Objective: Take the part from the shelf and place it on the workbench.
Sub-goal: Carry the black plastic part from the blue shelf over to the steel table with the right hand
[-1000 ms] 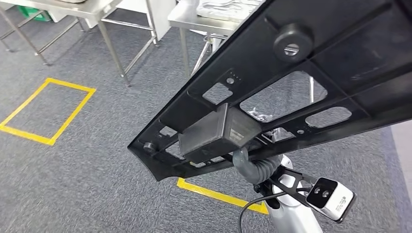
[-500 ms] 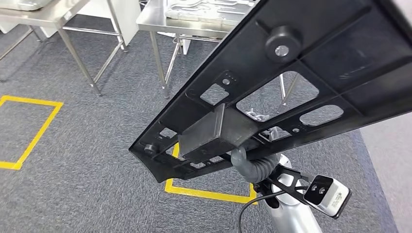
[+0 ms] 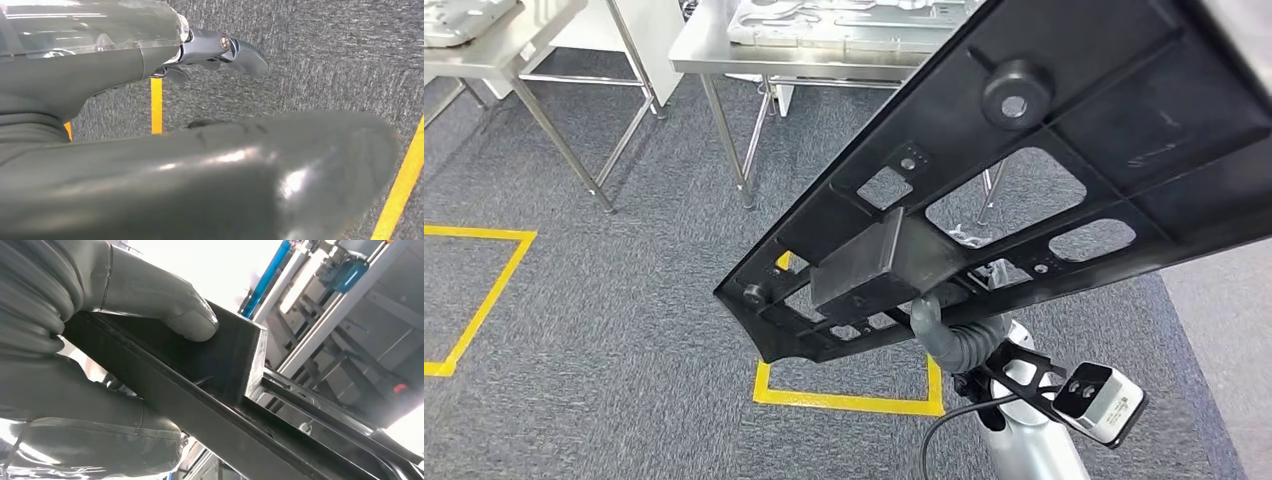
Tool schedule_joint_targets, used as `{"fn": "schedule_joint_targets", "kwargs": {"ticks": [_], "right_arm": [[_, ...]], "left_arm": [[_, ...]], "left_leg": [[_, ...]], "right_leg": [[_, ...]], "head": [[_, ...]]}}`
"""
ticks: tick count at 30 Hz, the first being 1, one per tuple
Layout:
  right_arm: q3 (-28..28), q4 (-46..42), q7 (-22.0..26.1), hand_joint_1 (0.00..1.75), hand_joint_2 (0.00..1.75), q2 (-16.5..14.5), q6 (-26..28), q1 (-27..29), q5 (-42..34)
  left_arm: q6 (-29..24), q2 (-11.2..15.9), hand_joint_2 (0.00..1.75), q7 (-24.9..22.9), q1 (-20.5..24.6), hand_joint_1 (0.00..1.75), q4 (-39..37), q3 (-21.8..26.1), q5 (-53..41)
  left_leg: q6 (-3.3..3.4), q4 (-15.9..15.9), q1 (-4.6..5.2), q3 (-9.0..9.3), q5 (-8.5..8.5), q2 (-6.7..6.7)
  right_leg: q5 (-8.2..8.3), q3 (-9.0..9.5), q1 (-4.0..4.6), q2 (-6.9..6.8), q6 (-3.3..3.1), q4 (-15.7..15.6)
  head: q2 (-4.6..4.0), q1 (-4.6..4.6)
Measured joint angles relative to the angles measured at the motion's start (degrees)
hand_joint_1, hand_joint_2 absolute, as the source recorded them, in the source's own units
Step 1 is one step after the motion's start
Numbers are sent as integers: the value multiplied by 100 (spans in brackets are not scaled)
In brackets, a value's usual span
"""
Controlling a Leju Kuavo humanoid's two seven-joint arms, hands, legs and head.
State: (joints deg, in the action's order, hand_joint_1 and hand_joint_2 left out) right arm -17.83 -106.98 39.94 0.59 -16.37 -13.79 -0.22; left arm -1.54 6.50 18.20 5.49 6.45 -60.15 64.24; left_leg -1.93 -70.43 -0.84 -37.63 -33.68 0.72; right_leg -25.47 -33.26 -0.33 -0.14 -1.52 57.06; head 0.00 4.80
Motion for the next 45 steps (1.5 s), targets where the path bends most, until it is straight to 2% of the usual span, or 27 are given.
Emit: {"fn": "schedule_joint_targets", "kwargs": {"ticks": [1,2,3,5,6,8,11,13,15,16,17,18,21,23,27,28,30,31,32,33,34,36,37,39,42,43,45], "right_arm": [[13,-1,-1,175,175,0,0,22,-1],[25,-1,-2,175,175,0,1,39,-2],[34,-2,-3,175,175,0,3,51,-2],[48,-6,-2,175,175,0,5,59,-1],[55,-11,-2,175,175,0,6,63,-1],[64,-20,-1,175,175,0,5,78,-1],[80,-33,-1,175,175,0,4,98,1],[93,-46,-1,175,175,0,4,95,0],[97,-50,-1,175,175,0,3,97,1],[98,-49,-1,175,175,0,3,102,1],[98,-49,-1,175,175,0,2,105,2],[98,-49,-1,175,175,0,2,106,3],[98,-50,-1,175,175,-1,-1,100,5],[98,-52,-1,175,175,-3,-3,97,4],[98,-59,-1,175,175,-13,-9,98,0],[98,-61,-1,175,175,-21,-11,98,-1],[98,-62,-1,175,175,-34,-16,99,-2],[98,-60,-1,175,175,-37,-19,102,3],[98,-57,-2,175,175,-37,-21,104,8],[98,-55,-2,175,175,-37,-24,106,12],[98,-54,-3,175,175,-37,-26,106,16],[98,-52,-2,175,175,-43,-27,102,16],[98,-52,-2,175,175,-48,-27,98,16],[98,-51,-3,175,175,-61,-27,93,19],[102,-57,-1,175,175,-68,-27,88,21],[106,-59,0,175,175,-68,-27,81,22],[117,-58,1,175,175,-67,-26,81,26]], "left_arm": [[15,1,0,7,-9,0,0,0,0],[30,2,0,18,-16,0,0,0,0],[43,6,0,30,-17,0,0,0,0],[57,19,0,51,-12,0,0,0,0],[59,27,0,58,-7,0,0,0,0],[61,38,0,67,-3,0,0,0,0],[68,43,0,80,1,0,0,0,0],[79,44,0,97,9,0,0,0,0],[93,45,0,121,9,0,0,0,0],[99,46,0,131,7,0,0,0,0],[105,46,0,139,6,0,0,0,0],[110,47,0,143,6,0,0,0,0],[121,47,0,152,6,0,0,0,0],[121,48,0,159,6,0,0,0,0],[122,49,0,166,20,0,0,-2,0],[122,49,0,169,22,0,0,-2,0],[122,49,0,175,12,0,0,-2,0],[121,49,0,177,2,0,0,-2,0],[121,49,0,178,-7,0,0,-3,0],[121,49,0,180,-12,0,0,-3,0],[121,49,0,181,-15,0,0,-4,0],[122,57,0,185,-15,0,-1,-6,0],[124,63,0,188,-11,0,-2,-7,0],[128,73,0,194,-7,0,-2,-9,0],[128,72,0,198,-10,0,-1,-19,3],[128,72,0,200,-9,0,-1,-23,5],[128,72,0,203,-5,0,-1,-31,9]], "left_leg": [[-13,-268,-1,-135,-67,-10],[-19,-324,-3,-174,-14,-13],[-17,-146,-6,-101,144,-14],[10,640,-10,262,543,-33],[39,979,-5,419,659,-48],[103,1261,17,543,692,-70],[215,1301,9,545,726,-58],[280,1330,-12,555,746,-44],[301,1329,-9,551,738,-34],[303,1329,-8,550,733,-29],[302,1328,-8,554,726,-27],[295,1327,-8,567,716,-26],[238,1318,2,625,662,-28],[169,1314,18,635,629,-24],[39,1174,3,608,505,-3],[18,923,-5,493,388,-7],[-9,125,-12,65,84,-17],[-18,-239,-13,-164,-7,-18],[-19,-436,-12,-321,3,-19],[-7,-391,-11,-364,145,-20],[16,-130,-6,-297,380,-22],[99,674,25,15,845,-37],[138,965,45,146,935,-42],[198,1186,77,260,896,-50],[281,1310,44,380,857,-57],[308,1337,30,433,840,-58],[338,1358,23,505,786,-57]], "right_leg": [[-3,1,4,18,-4,5],[-8,3,6,38,-4,13],[-14,9,7,59,1,23],[-39,20,11,96,29,53],[-51,15,20,111,50,74],[-56,-8,30,126,104,93],[-96,-33,14,117,203,139],[-340,-205,1,92,258,525],[-693,-579,-14,79,294,1288],[-786,-746,-24,77,307,1606],[-770,-827,-33,72,315,1743],[-641,-791,-42,63,316,1645],[-106,-253,-39,-11,274,520],[-46,-77,-8,-36,211,137],[-87,-12,-12,11,62,83],[-98,27,-20,12,24,64],[-144,82,-13,17,-26,58],[-171,110,-4,27,-37,59],[-202,144,6,40,-40,60],[-239,193,15,54,-38,60],[-283,255,23,65,-32,60],[-381,375,44,75,-6,60],[-420,408,49,81,18,61],[-444,433,54,88,86,56],[-453,405,42,78,185,221],[-531,289,34,72,213,439],[-796,-152,6,64,262,1134]], "head": [[0,0],[0,0],[0,1],[0,0],[0,-1],[0,-1],[0,-1],[0,-2],[0,-2],[0,-2],[0,-2],[0,-2],[0,-2],[0,-1],[0,0],[0,0],[0,-1],[0,-1],[0,0],[0,0],[0,0],[0,-1],[0,-1],[0,-1],[0,-2],[0,-2],[0,-2]]}}
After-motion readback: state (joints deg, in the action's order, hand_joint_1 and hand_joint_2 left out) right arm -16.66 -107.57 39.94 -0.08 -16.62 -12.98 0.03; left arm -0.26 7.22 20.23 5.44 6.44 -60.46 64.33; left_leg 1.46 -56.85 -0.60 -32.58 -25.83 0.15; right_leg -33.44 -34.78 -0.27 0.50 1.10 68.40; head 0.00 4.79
